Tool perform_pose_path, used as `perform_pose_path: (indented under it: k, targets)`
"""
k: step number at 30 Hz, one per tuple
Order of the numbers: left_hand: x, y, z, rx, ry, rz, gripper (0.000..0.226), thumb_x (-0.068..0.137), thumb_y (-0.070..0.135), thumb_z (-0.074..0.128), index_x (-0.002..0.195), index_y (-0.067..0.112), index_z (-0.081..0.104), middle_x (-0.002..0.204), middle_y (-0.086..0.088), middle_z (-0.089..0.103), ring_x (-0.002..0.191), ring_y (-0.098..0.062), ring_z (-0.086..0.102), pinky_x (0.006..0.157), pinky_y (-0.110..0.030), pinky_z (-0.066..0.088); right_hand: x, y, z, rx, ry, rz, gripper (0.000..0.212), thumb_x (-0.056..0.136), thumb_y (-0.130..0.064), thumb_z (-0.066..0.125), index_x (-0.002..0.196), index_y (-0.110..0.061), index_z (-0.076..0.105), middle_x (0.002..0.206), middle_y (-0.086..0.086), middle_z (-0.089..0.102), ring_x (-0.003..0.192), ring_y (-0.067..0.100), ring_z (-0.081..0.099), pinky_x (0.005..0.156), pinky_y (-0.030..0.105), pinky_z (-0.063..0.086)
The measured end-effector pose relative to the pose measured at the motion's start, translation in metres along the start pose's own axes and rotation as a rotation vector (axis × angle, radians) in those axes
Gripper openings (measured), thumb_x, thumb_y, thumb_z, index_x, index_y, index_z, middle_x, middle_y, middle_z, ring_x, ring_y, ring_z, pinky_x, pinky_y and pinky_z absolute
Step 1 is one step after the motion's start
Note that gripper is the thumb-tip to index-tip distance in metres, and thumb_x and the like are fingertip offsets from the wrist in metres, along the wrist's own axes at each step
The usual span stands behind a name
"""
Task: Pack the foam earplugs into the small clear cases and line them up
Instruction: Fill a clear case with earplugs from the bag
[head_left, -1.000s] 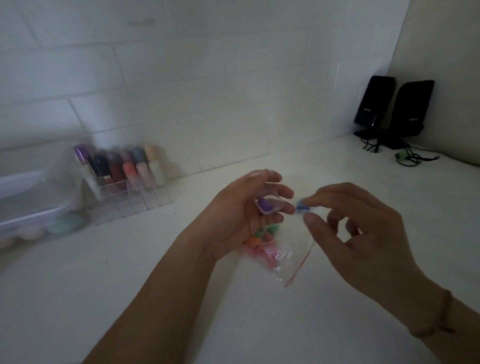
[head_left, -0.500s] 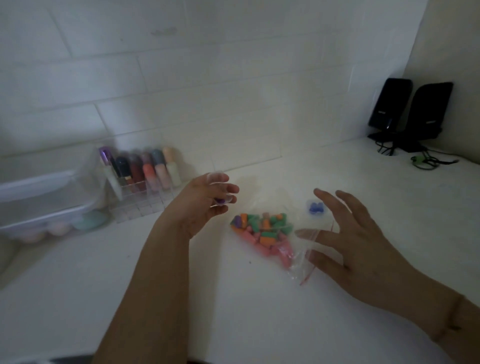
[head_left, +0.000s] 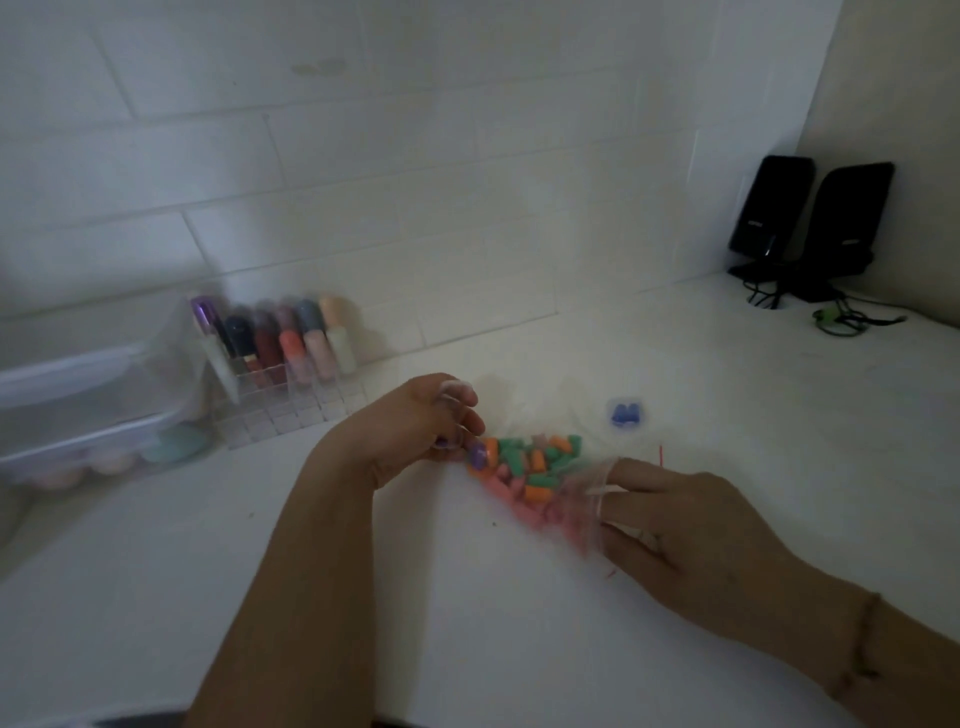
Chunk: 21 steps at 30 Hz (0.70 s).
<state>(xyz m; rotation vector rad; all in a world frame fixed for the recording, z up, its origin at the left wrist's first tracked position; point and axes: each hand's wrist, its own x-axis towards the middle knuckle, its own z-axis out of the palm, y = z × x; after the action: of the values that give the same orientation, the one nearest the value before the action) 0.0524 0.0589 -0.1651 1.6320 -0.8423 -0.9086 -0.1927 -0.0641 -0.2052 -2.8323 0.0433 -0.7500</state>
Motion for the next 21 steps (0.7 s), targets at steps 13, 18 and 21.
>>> perform_pose_path:
  k: [13, 18, 21]
  targets:
    - [0.004, -0.009, 0.013, 0.120, -0.204, 0.128, 0.045, 0.060, -0.009, 0.068, 0.100, 0.005, 0.052, 0.099, -0.020, 0.062, 0.083, -0.027, 0.061, 0.081, -0.037, 0.047, 0.006, 0.003, 0.000, -0.047, 0.147, -0.091, 0.037, 0.097, -0.033, 0.039, 0.116, -0.027, 0.070, 0.116, -0.005, 0.071, 0.089, 0.017, 0.073, 0.059, 0.031, 0.060]
    - [0.004, -0.007, 0.018, 0.163, -0.171, 0.145, 0.045, 0.059, -0.006, 0.075, 0.096, 0.009, 0.056, 0.098, -0.013, 0.066, 0.083, -0.020, 0.064, 0.078, -0.029, 0.050, 0.008, -0.001, -0.003, -0.037, 0.035, -0.007, 0.030, 0.092, -0.049, 0.047, 0.112, -0.040, 0.068, 0.114, -0.010, 0.069, 0.080, 0.019, 0.073, 0.055, 0.031, 0.057]
    - [0.005, -0.006, 0.022, 0.171, -0.160, 0.168, 0.040, 0.058, -0.003, 0.079, 0.089, 0.012, 0.057, 0.092, -0.011, 0.066, 0.085, -0.026, 0.064, 0.082, -0.037, 0.049, 0.010, -0.001, -0.001, -0.095, -0.016, 0.049, 0.033, 0.093, -0.050, 0.041, 0.106, -0.045, 0.070, 0.109, -0.013, 0.069, 0.066, 0.016, 0.070, 0.048, 0.027, 0.053]
